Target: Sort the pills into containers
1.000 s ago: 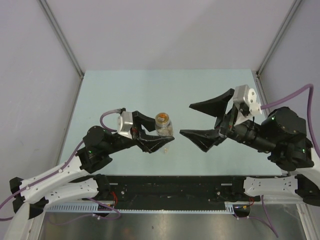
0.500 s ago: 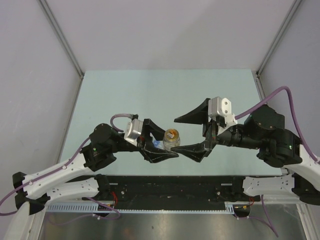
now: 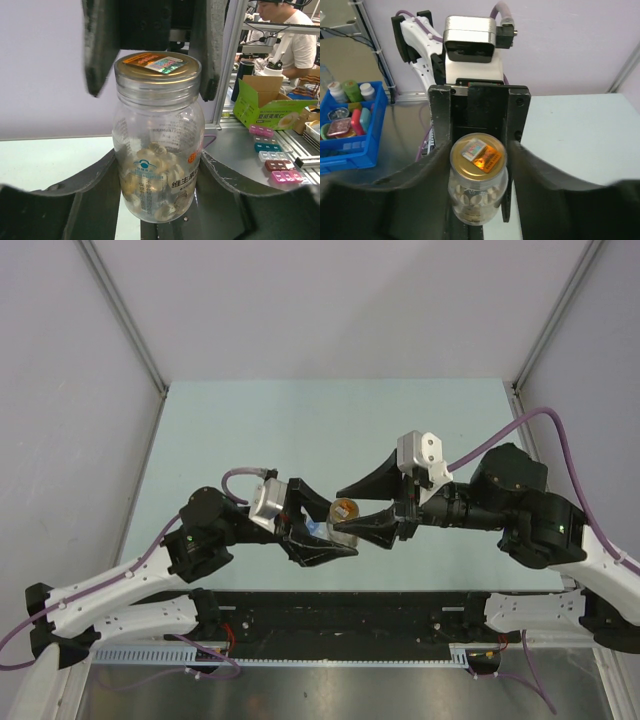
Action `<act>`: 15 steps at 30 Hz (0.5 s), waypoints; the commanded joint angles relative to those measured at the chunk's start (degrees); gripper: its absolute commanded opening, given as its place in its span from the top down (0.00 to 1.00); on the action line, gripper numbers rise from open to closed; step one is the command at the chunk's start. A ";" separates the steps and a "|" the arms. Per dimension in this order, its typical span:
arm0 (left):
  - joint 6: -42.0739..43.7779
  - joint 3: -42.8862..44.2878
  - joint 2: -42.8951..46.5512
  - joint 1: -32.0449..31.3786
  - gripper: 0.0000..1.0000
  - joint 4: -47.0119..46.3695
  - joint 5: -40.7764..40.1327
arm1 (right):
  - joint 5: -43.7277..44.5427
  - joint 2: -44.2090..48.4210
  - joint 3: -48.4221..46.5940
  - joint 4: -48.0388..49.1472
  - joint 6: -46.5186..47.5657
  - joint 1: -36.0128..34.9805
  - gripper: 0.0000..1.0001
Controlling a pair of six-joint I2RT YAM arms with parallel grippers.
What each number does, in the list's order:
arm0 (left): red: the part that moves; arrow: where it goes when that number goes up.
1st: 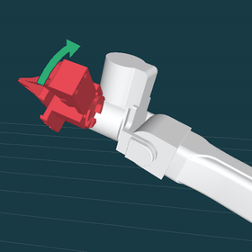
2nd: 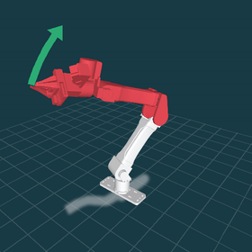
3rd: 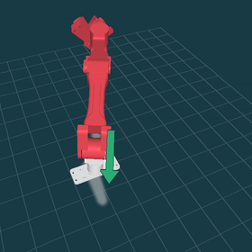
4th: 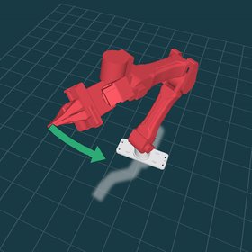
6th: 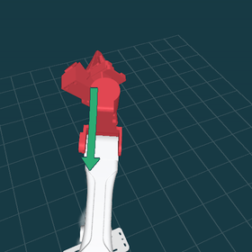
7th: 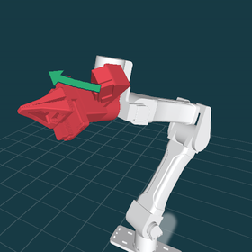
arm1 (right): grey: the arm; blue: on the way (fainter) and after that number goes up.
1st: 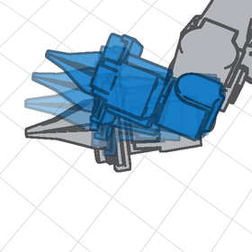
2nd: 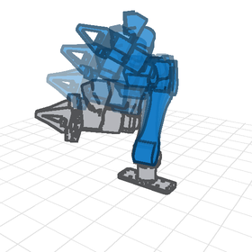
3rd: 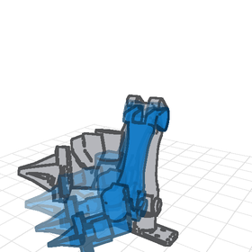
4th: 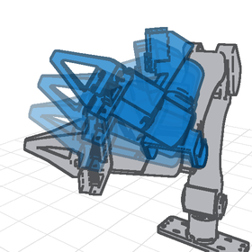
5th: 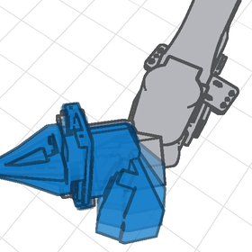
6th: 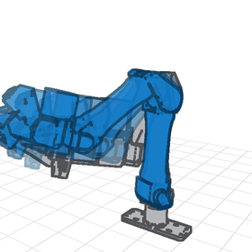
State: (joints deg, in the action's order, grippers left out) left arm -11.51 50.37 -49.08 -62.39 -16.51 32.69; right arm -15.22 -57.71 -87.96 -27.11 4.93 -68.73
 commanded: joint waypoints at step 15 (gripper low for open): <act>6.40 2.80 1.10 -0.45 1.00 1.92 -28.18 | 24.13 -5.55 0.78 6.19 -0.89 0.70 0.96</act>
State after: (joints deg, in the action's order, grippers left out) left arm -9.82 50.37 -47.83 -63.22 -14.90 22.81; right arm -11.55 -59.40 -87.55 -24.05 3.18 -68.31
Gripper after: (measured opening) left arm 0.571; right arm 0.438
